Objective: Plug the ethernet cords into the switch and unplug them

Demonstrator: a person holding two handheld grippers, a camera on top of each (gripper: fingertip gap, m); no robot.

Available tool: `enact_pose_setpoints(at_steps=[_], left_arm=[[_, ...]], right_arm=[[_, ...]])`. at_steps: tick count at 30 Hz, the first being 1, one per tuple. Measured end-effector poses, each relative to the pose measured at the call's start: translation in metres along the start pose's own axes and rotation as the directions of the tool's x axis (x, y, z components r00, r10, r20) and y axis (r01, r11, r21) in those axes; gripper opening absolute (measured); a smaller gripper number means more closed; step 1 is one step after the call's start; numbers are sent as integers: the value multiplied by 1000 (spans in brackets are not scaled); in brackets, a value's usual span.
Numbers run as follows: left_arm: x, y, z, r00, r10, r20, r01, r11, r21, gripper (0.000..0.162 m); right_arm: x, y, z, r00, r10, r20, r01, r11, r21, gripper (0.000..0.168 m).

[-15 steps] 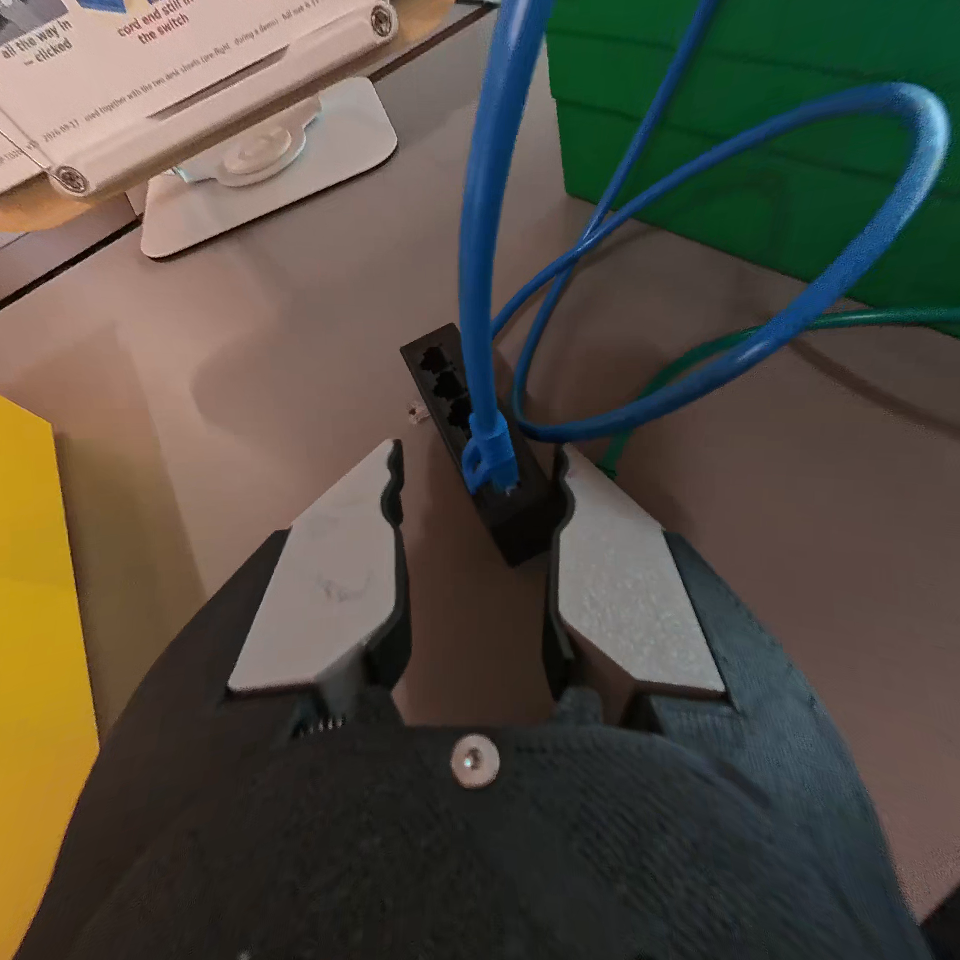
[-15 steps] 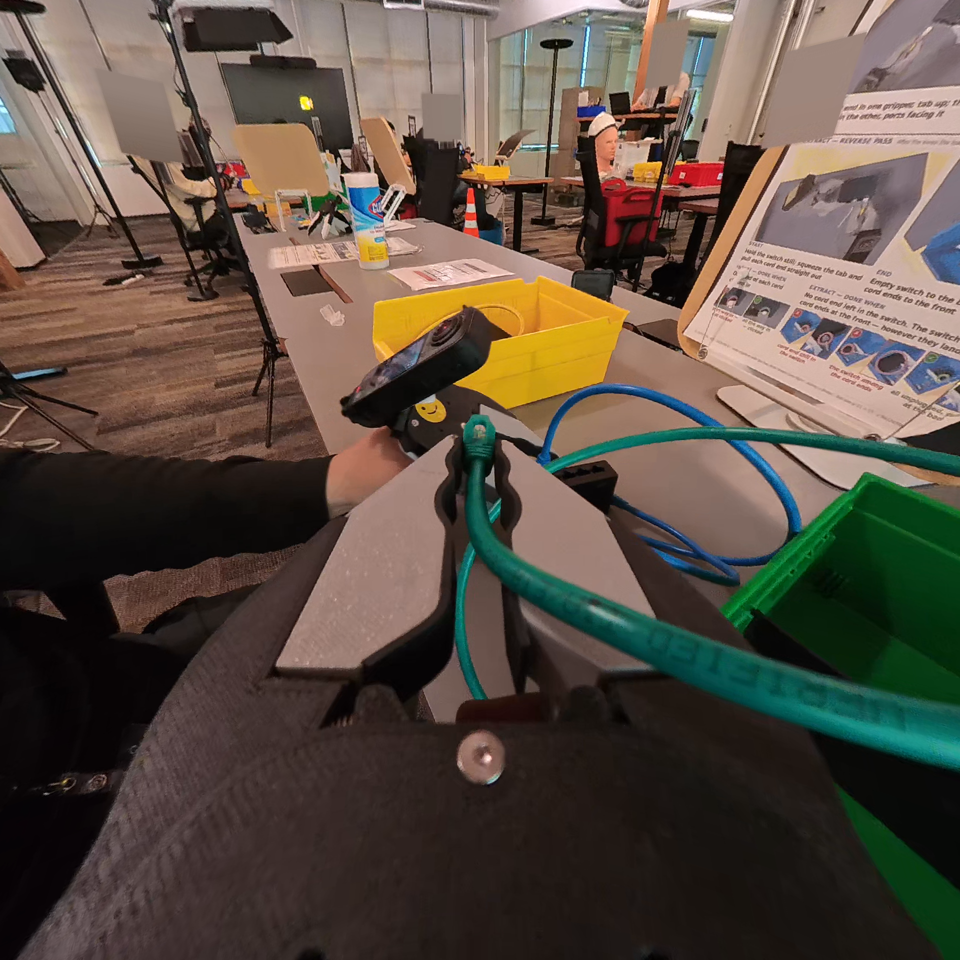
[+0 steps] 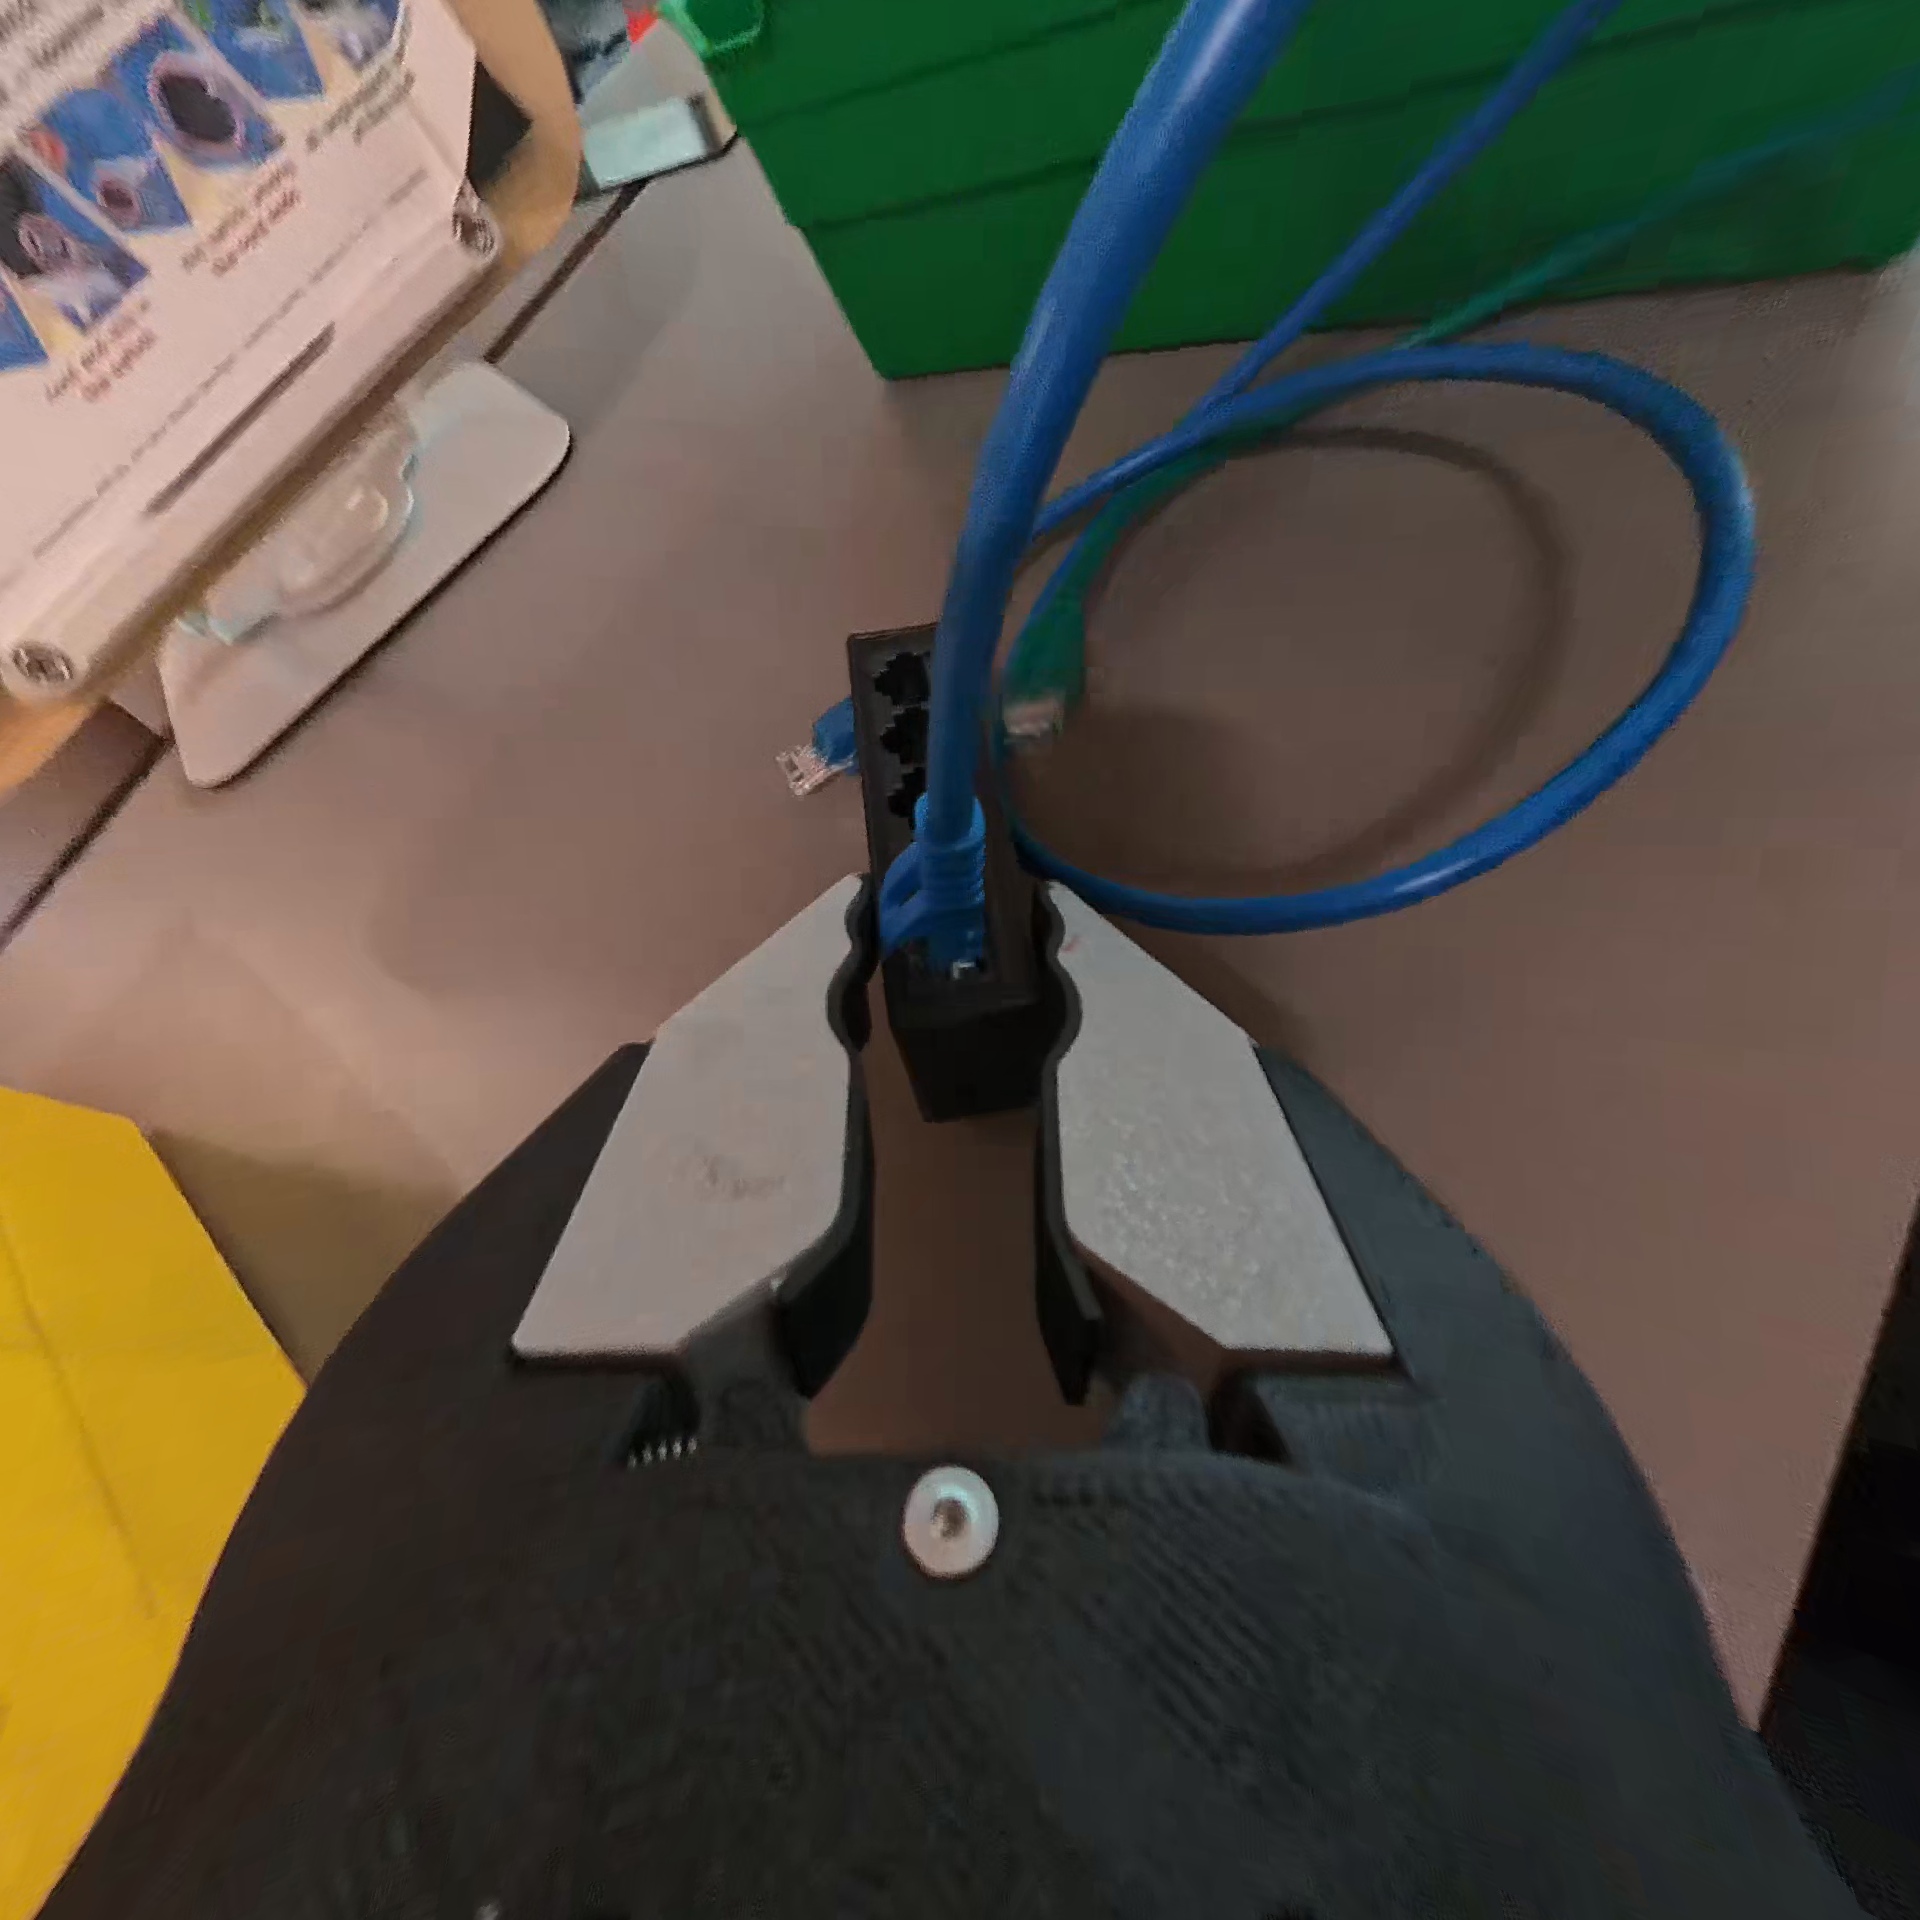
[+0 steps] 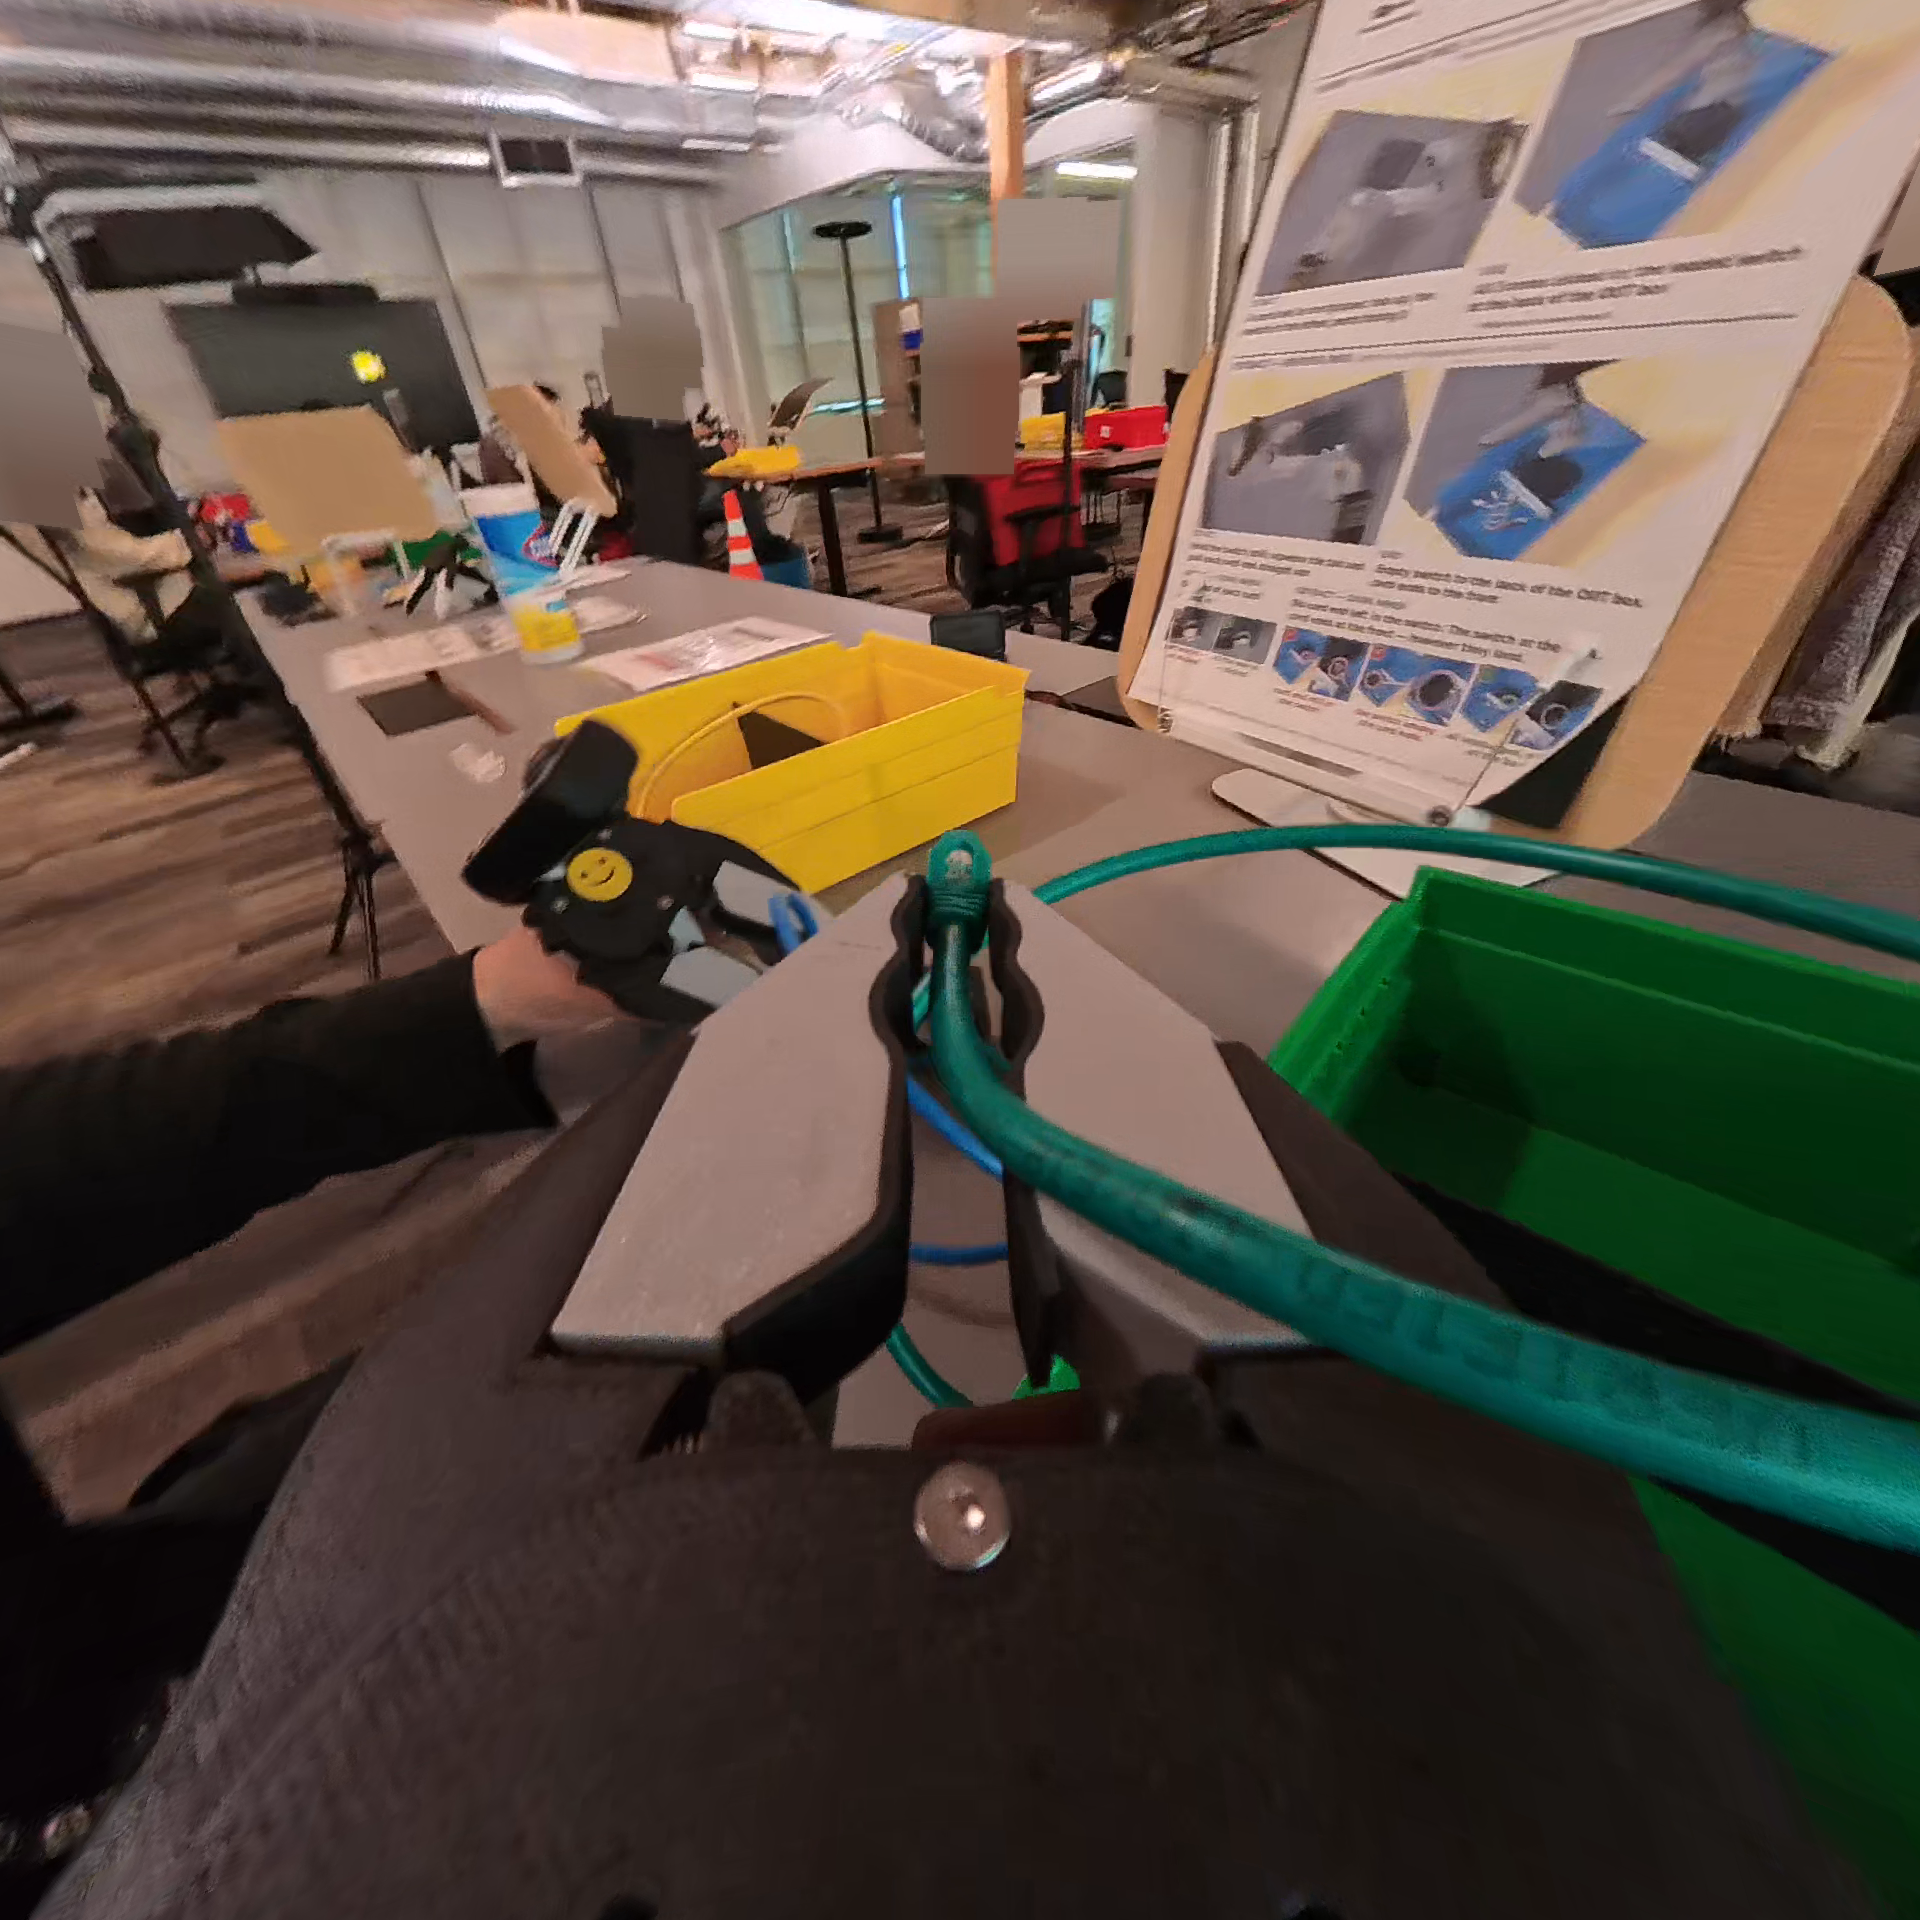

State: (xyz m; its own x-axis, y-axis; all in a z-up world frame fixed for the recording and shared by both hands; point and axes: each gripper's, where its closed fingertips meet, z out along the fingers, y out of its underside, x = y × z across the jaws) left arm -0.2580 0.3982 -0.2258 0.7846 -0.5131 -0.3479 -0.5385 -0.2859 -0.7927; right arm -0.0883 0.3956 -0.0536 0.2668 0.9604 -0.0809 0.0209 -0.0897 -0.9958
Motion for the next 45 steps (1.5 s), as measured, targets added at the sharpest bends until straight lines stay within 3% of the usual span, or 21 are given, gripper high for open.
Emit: enact_pose_setpoints(at_steps=[5,8,11,19,25,29,32,34,40,42,45], left_arm=[[6,0,-8,952,267,149,-275,961,34,24],[8,-2,-10,806,504,310,-512,857,-63,25],[14,-4,-8,711,611,349,-612,781,-120,24],[8,-30,-36,653,565,505,-646,763,-19,24],[11,-28,-33,637,593,493,-667,744,-33,24],[15,-22,-27,749,530,398,-585,810,24,24],[14,-16,-25,908,343,242,-378,918,118,24],[15,-15,-25,970,214,116,-232,957,173,24],[18,-28,-40,988,-55,-144,95,953,288,24],[12,-17,-35,977,-146,-153,175,964,199,24],[14,5,-32,980,-149,-135,158,986,59,24]], right_arm=[[-12,9,23,996,67,57,-67,998,6,8],[-38,27,53,992,35,122,-29,998,-52,8],[-50,63,84,993,1,121,19,985,-169,9],[-59,100,108,992,7,123,26,964,-264,9],[-63,99,110,988,56,143,-22,973,-230,9],[-63,120,116,987,91,131,-50,955,-291,9],[-63,113,114,989,79,125,-42,961,-274,9],[-60,105,110,993,55,108,-25,965,-262,9],[-64,88,97,988,83,134,-47,967,-249,9],[-62,85,94,990,75,121,-43,968,-249,9],[-61,87,92,989,81,126,-47,965,-256,9]])
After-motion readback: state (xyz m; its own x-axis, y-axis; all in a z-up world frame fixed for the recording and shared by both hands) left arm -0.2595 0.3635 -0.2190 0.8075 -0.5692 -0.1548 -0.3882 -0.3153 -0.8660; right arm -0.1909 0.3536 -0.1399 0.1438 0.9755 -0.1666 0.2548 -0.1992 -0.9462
